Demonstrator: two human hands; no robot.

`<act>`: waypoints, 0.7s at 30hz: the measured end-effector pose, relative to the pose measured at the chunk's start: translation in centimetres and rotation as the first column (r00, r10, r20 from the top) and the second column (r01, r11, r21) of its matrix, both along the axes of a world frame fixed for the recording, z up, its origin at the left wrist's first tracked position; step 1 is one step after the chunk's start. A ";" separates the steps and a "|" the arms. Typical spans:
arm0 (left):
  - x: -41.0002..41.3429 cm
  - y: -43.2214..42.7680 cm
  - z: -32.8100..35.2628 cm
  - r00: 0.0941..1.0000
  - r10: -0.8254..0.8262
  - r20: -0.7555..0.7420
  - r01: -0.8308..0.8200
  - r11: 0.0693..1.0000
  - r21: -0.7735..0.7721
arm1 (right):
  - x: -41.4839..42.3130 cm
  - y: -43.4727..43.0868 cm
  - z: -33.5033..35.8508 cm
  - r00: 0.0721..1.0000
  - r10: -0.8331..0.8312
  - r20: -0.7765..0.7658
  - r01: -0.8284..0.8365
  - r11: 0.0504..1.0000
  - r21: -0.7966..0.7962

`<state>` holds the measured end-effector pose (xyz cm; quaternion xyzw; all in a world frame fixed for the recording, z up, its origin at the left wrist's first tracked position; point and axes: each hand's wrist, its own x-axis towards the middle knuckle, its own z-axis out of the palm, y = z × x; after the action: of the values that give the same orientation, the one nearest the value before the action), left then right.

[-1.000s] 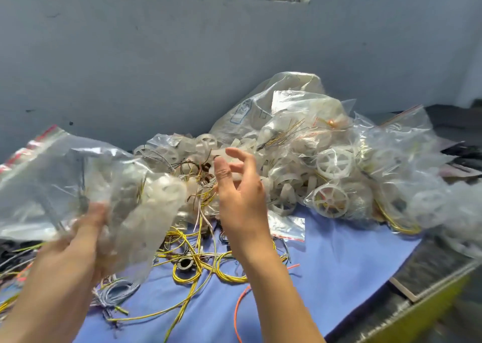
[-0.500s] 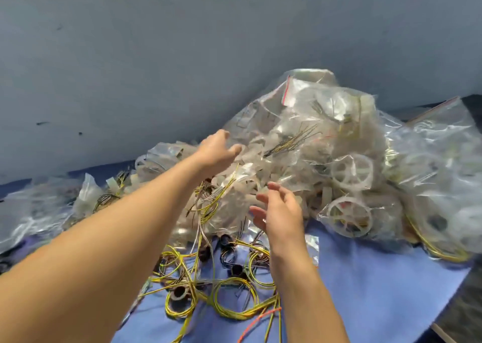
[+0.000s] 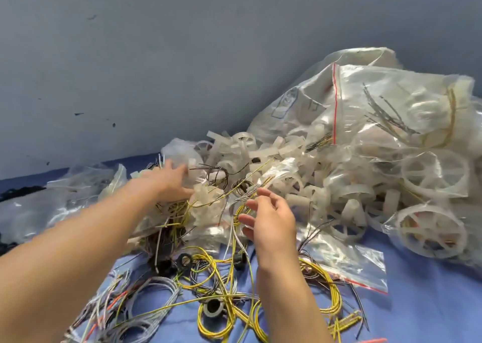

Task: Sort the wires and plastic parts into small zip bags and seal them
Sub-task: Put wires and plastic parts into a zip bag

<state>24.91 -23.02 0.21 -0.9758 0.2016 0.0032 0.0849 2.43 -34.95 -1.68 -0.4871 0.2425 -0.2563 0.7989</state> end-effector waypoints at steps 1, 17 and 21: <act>-0.2 1.3 0.1 1.000 0.017 0.015 -0.016 1.000 -0.009 | 0.2 0.5 0.0 1.000 0.011 0.000 -0.011 1.000 0.003; -7.1 18.0 -0.2 0.987 -0.026 -0.161 0.003 0.990 -0.142 | 0.8 6.8 -0.2 0.987 0.152 -0.050 -0.158 0.970 -0.184; -8.4 21.0 1.2 0.971 -0.144 -0.193 0.092 0.963 -0.255 | 1.3 10.2 -0.7 0.973 0.209 -0.100 -0.230 0.917 -0.326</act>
<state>16.55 -1.99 1.43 -0.9591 0.2664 0.0763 -0.0576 3.70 -24.72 -2.34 -0.6478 0.1644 -0.1870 0.7200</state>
